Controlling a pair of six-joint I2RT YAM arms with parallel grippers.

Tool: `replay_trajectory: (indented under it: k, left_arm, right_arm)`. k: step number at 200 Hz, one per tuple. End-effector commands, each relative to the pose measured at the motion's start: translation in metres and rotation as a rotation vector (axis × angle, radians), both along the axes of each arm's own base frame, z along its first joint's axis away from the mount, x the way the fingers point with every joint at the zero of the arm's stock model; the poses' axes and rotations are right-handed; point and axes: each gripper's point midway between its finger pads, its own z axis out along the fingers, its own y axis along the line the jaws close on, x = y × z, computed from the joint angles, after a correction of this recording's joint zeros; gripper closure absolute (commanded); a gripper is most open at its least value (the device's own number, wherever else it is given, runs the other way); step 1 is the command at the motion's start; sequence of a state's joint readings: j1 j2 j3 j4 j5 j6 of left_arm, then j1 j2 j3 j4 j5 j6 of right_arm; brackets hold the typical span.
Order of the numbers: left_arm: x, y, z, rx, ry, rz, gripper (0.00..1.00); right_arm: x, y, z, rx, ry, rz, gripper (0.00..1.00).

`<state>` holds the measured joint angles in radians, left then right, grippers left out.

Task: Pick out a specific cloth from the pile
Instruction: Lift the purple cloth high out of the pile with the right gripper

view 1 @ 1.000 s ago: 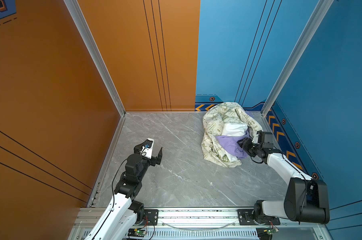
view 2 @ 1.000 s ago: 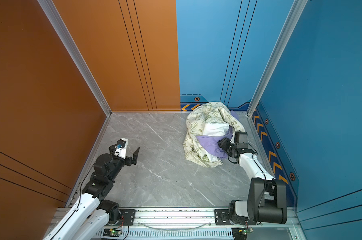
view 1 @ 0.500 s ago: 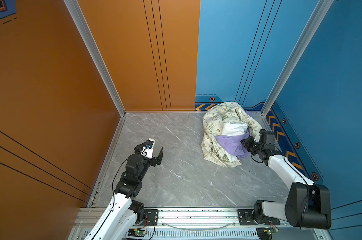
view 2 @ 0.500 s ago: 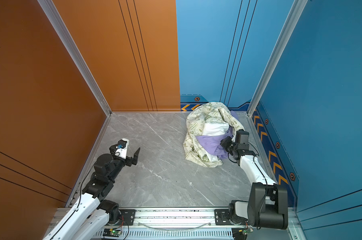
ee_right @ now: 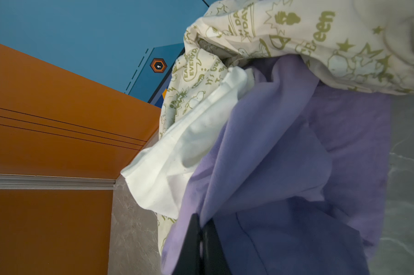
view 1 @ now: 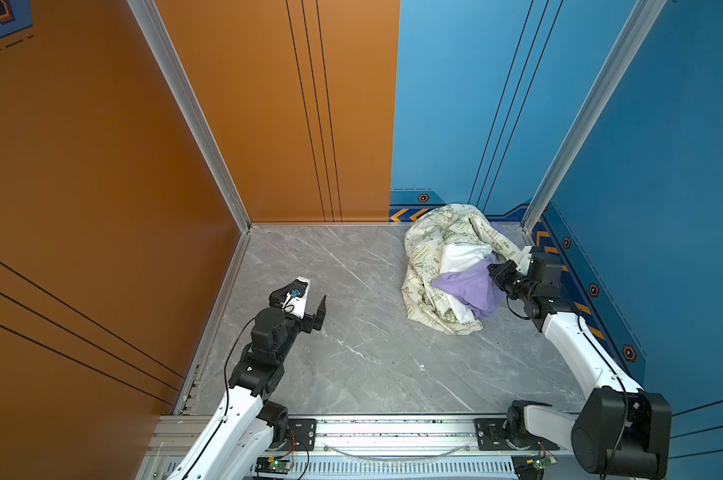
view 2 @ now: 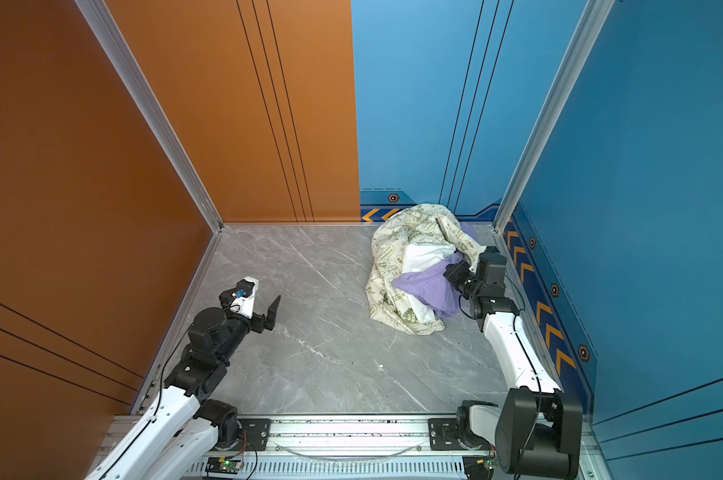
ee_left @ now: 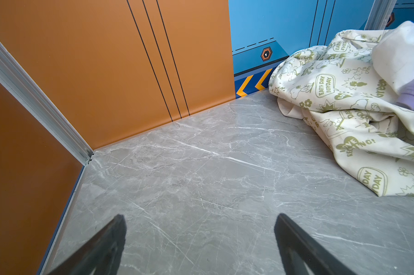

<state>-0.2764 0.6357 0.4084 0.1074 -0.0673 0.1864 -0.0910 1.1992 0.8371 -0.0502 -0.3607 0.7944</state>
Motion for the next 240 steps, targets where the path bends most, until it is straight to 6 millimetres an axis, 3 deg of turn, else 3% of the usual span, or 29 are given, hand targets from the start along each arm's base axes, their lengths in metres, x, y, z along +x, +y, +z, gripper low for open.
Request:
replay_trajectory:
  k: [1, 190, 220, 240]
  left_arm:
    - [-0.002, 0.0, 0.0, 0.011, -0.013, -0.002, 0.02]
    - [-0.002, -0.001, 0.002, 0.012, -0.019, -0.008, 0.02]
    - [-0.002, -0.001, 0.002, 0.013, -0.019, -0.006, 0.02]
    - [-0.003, -0.001, 0.002, 0.012, -0.02, -0.007, 0.02]
  right_arm:
    - [0.008, -0.006, 0.058, -0.001, -0.15, -0.036, 1.0]
    - [-0.004, -0.033, 0.265, -0.023, -0.679, -0.203, 1.0]
    - [-0.004, -0.028, 0.3, 0.015, -0.768, -0.189, 1.0]
    - [-0.003, -0.013, 0.319, 0.028, -0.817, -0.144, 1.0]
